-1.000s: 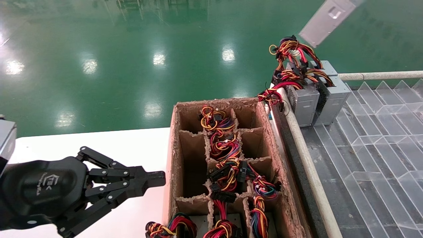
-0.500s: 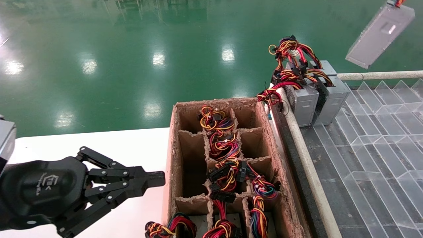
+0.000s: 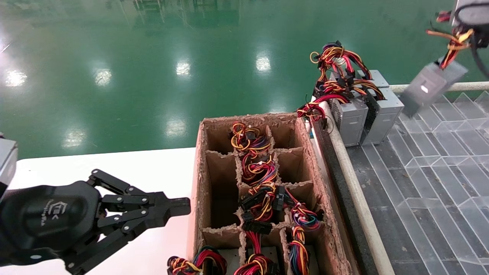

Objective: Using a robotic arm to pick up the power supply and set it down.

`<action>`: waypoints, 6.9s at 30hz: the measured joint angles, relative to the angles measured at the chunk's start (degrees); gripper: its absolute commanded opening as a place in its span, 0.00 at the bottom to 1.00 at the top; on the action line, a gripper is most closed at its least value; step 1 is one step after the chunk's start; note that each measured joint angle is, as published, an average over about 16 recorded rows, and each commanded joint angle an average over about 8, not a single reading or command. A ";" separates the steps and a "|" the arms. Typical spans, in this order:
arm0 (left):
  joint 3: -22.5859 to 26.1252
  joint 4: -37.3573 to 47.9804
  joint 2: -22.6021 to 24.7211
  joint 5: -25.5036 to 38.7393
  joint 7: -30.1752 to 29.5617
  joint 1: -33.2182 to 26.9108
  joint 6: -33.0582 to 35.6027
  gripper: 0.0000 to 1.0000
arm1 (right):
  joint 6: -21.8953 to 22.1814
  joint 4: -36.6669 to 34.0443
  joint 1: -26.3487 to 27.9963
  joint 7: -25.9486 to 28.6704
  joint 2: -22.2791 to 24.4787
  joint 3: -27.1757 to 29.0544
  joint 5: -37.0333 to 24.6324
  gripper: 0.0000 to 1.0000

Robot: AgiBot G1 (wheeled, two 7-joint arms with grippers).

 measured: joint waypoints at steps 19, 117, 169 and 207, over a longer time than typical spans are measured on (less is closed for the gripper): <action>0.01 0.00 0.00 0.00 0.00 0.00 0.00 0.00 | 0.47 -7.78 -2.12 -8.04 -4.02 2.79 5.14 0.00; 0.03 0.00 -0.01 -0.02 0.02 -0.01 -0.01 0.00 | 44.15 -11.55 -17.35 -15.52 -17.48 3.98 6.82 0.00; 0.05 0.00 -0.02 -0.03 0.02 -0.01 -0.02 0.00 | 23.60 -13.29 -12.30 -15.70 -15.27 11.65 18.56 1.00; 0.06 0.00 -0.02 -0.04 0.03 -0.02 -0.02 1.00 | -1.81 15.34 -31.53 9.47 -1.14 17.08 41.02 1.00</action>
